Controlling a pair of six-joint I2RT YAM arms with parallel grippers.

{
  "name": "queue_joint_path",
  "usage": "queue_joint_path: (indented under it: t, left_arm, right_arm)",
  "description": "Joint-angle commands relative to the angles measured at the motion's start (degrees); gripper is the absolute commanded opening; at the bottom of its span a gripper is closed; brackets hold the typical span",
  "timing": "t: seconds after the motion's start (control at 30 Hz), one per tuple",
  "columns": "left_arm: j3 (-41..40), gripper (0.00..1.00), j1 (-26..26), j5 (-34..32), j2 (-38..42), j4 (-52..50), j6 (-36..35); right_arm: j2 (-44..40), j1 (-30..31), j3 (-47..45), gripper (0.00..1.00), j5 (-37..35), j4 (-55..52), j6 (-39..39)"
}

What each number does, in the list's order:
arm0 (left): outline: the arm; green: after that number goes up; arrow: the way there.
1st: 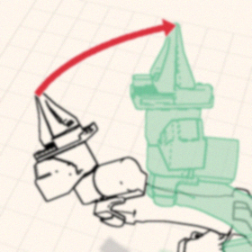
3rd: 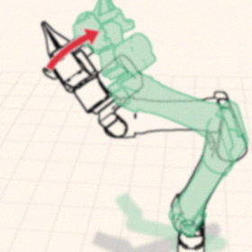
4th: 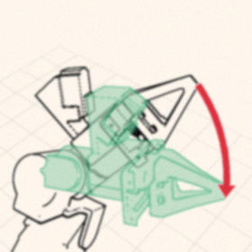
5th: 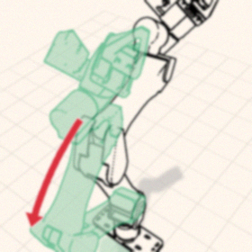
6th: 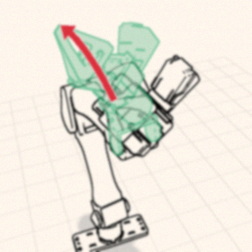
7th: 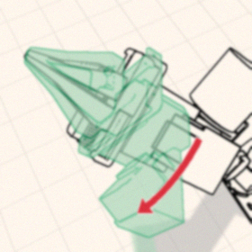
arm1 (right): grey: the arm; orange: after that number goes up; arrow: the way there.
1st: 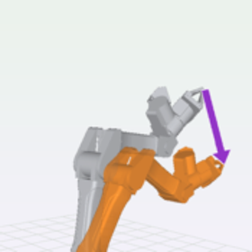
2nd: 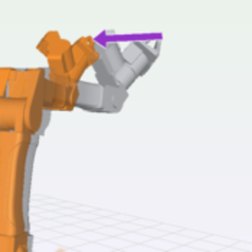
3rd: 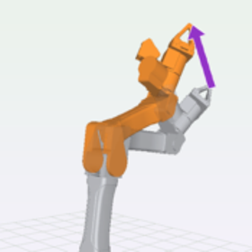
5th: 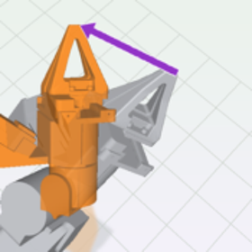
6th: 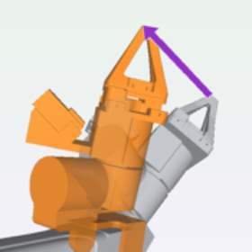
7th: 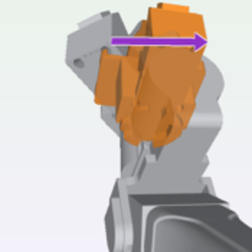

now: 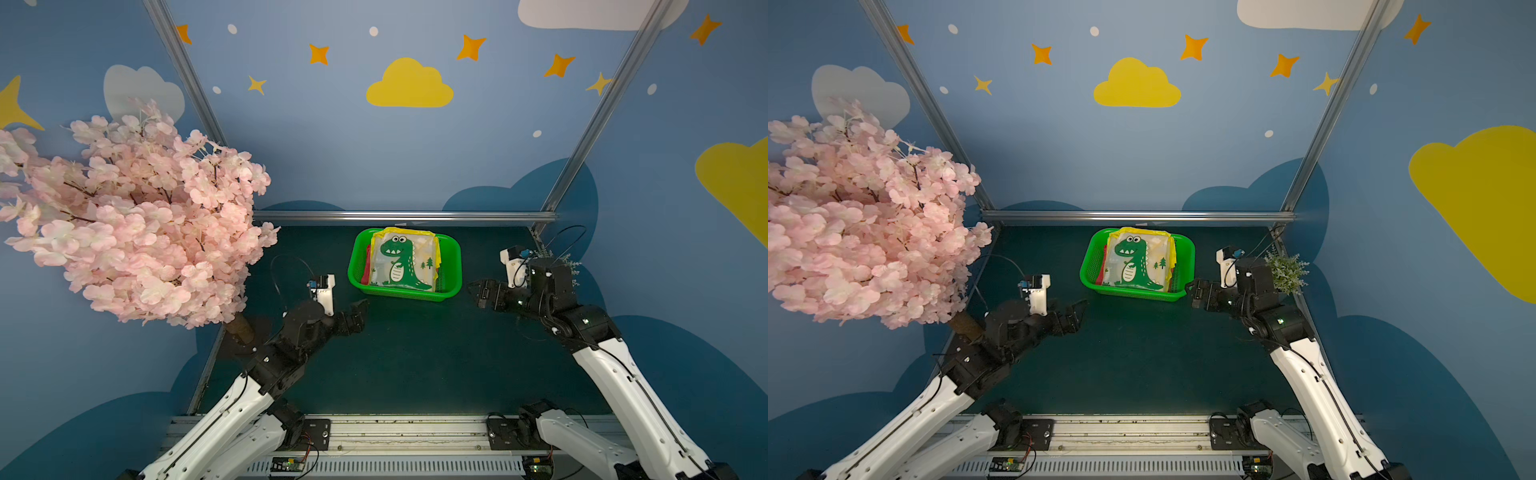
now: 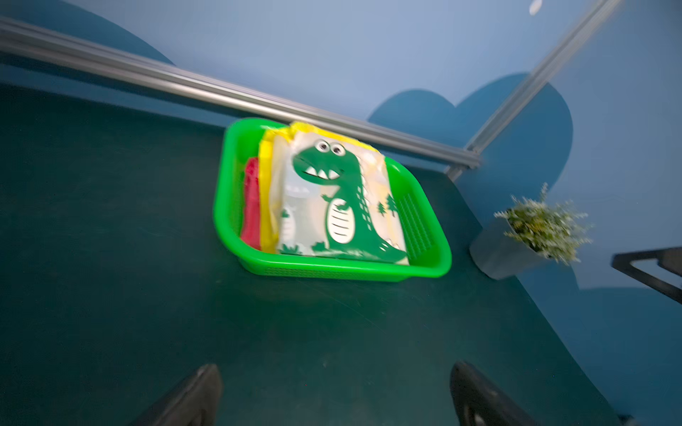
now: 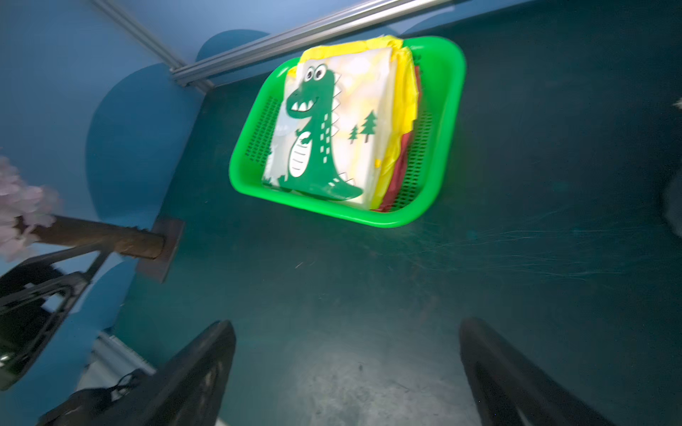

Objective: Put the folded raincoat in the basket
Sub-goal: Reset both arms

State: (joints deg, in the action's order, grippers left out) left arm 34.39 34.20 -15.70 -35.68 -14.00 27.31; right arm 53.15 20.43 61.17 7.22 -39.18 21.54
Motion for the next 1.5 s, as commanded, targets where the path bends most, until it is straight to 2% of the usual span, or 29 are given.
queue_joint_path:
  t: [0.0, 0.1, 0.17, 0.27, 0.4, 0.53, 0.63, 0.83, 1.03, 1.17, 1.3, 1.37, 1.47]
  left_arm:
    - [-5.18, 1.00, 0.15, -14.84, 7.30, 5.11, -6.40]
    - [-9.10, 1.00, 0.02, -21.28, 11.00, 7.02, -14.98]
    - [-12.14, 1.00, -0.15, -23.11, 11.29, 11.20, -22.26]
    - [-16.25, 1.00, -2.03, -24.70, 9.72, 17.29, -27.12]
    - [-19.42, 1.00, -9.82, -20.43, 5.73, 20.76, -24.47]
    - [-19.46, 1.00, -21.45, -12.66, -0.56, 24.59, -18.73]
    - [-17.91, 1.00, -26.12, -9.76, -7.08, 26.37, -18.09]
    - [-17.46, 1.00, -28.85, -7.39, -21.55, 36.60, -20.65]
    - [-18.21, 1.00, -30.94, -5.21, -30.99, 47.91, -21.63]
    - [-16.42, 1.00, -31.70, -2.43, -36.76, 52.77, -23.39]
    - [-13.85, 1.00, -31.91, 0.90, -43.03, 56.49, -25.09]
    - [-13.14, 1.00, -32.23, 3.71, -46.92, 59.08, -26.18]
    - [-13.05, 1.00, -32.60, 7.99, -52.70, 64.17, -27.70]
  right_arm:
    - [-0.88, -0.71, -3.28, 0.98, -10.80, 1.65, -2.92]
    - [0.60, -1.59, -6.04, 0.98, -13.13, 4.29, -3.86]
    - [2.04, -1.78, -7.93, 0.98, -16.30, 6.91, -3.74]
    - [3.87, -1.93, -11.14, 0.98, -20.86, 12.55, -4.48]
    - [6.94, -2.30, -13.95, 0.98, -24.58, 19.86, -8.54]
    - [11.22, -3.48, -14.47, 0.98, -26.28, 24.10, -11.16]
    - [13.31, -4.56, -15.95, 0.98, -26.31, 28.81, -13.77]
    - [17.35, -9.99, -19.71, 0.98, -23.71, 39.27, -15.34]
    - [24.18, -14.35, -21.11, 0.98, -24.54, 44.87, -15.65]
    - [28.82, -15.15, -22.32, 0.98, -23.02, 51.21, -18.85]
    - [30.39, -15.31, -25.12, 0.98, -19.77, 56.97, -20.97]
    - [31.44, -15.16, -29.14, 0.98, -18.38, 65.25, -22.20]
    - [30.55, -16.26, -32.74, 0.98, -11.78, 70.46, -23.60]
